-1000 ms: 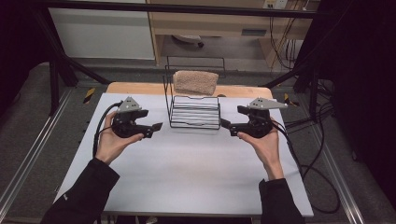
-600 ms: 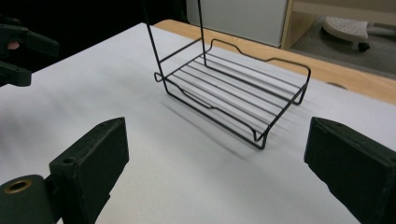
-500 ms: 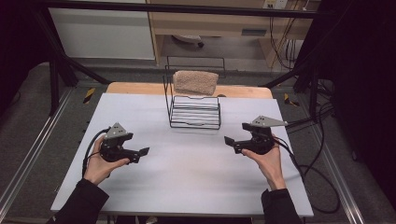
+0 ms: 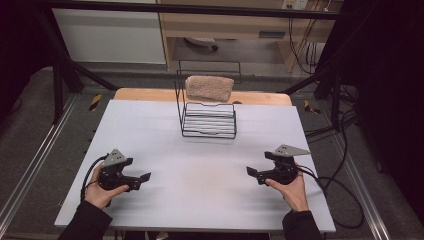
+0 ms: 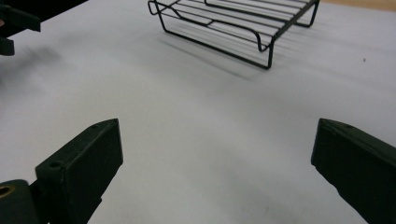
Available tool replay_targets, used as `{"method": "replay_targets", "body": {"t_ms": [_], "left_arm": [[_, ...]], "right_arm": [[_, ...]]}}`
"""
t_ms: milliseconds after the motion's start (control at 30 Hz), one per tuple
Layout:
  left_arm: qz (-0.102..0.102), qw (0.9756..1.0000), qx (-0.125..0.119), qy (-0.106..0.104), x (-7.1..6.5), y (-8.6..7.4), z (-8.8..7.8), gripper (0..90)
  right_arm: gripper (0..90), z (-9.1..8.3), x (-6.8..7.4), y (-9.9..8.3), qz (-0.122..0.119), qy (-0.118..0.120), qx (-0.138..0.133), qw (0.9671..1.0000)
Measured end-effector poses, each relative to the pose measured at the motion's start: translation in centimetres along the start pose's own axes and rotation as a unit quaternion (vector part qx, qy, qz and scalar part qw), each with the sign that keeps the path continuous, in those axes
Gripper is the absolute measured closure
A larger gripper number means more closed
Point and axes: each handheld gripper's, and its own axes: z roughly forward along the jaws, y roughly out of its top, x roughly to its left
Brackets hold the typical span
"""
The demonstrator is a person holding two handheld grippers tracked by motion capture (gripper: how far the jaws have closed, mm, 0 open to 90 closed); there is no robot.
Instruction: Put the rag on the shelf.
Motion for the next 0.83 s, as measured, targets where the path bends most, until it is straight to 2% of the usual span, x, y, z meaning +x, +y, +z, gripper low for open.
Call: {"method": "replay_targets", "body": {"t_ms": [100,200,433,667,833], "left_arm": [[0.009,1.0,0.0,-0.001,-0.1,-0.3,-0.2,5.9],[0.009,1.0,0.002,-0.004,-0.2,-0.6,-0.2,5.9],[0.008,1.0,0.001,-0.002,0.0,-1.1,-0.5,5.3],[0.013,0.9999,0.005,-0.004,0.2,-1.4,-0.5,4.9],[0.014,0.9998,0.01,-0.004,0.1,-1.6,-0.4,4.9]], "right_arm": [[1.7,-0.3,-0.3,-1.2,0.005,0.003,0.009,0.9999],[1.3,-0.7,-0.7,-2.4,0.014,0.002,0.013,0.9998],[0.7,-1.7,-1.1,-4.2,0.01,0.005,0.025,0.9996],[0.6,-1.4,-1.1,-4.5,-0.01,0.008,0.043,0.999],[0.7,-1.3,-1.1,-4.6,-0.008,0.007,0.047,0.9988]]}}
